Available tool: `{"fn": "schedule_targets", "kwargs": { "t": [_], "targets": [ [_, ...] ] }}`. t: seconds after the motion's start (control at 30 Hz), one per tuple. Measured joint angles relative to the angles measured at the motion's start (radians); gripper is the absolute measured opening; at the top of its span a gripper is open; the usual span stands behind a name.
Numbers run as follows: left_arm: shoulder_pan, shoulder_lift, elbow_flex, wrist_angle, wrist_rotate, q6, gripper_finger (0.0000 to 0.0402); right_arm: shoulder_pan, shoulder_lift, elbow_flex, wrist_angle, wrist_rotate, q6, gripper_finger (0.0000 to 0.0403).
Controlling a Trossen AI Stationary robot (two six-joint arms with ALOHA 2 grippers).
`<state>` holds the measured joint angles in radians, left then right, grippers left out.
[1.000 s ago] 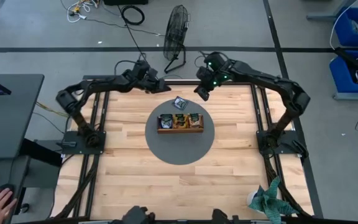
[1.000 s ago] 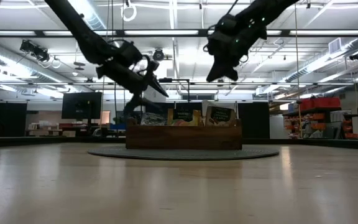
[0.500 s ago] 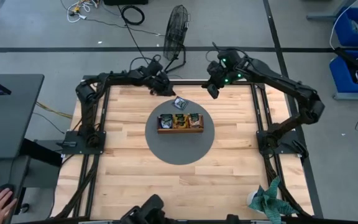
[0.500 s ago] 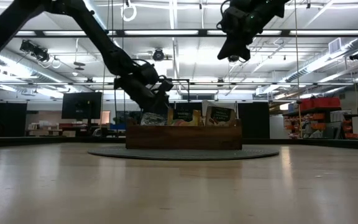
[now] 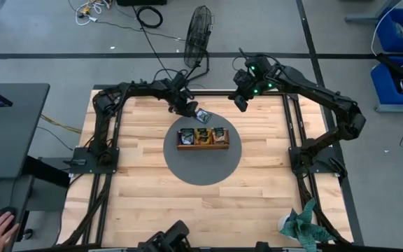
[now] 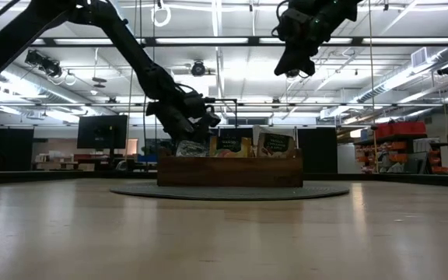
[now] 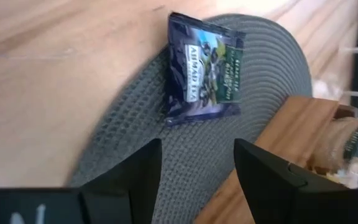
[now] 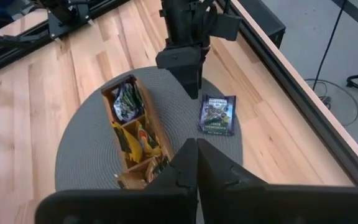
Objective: Pick & Place Tea
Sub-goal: Put the violet tea bag into the left section of the wooden organizer
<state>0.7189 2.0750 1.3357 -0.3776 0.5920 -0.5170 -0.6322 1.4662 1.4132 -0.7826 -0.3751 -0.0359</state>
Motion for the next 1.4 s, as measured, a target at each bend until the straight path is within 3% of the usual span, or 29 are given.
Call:
{"fn": "schedule_targets", "kwargs": {
  "t": [0.73,1.17,1.4],
  "targets": [
    [-0.034,0.025,0.003,0.055,-0.108,-0.079,0.0203,0.0,0.0,0.0,0.003,0.0,0.011,0.0006],
    [-0.031,0.026,0.003,0.083,-0.067,-0.104,0.0148,0.0,0.0,0.0,0.002,0.0,0.025,0.0006],
    [-0.033,0.026,0.003,0.092,-0.07,-0.121,0.014,0.0,0.0,0.0,0.003,0.001,0.017,0.0006]
  ]
}}
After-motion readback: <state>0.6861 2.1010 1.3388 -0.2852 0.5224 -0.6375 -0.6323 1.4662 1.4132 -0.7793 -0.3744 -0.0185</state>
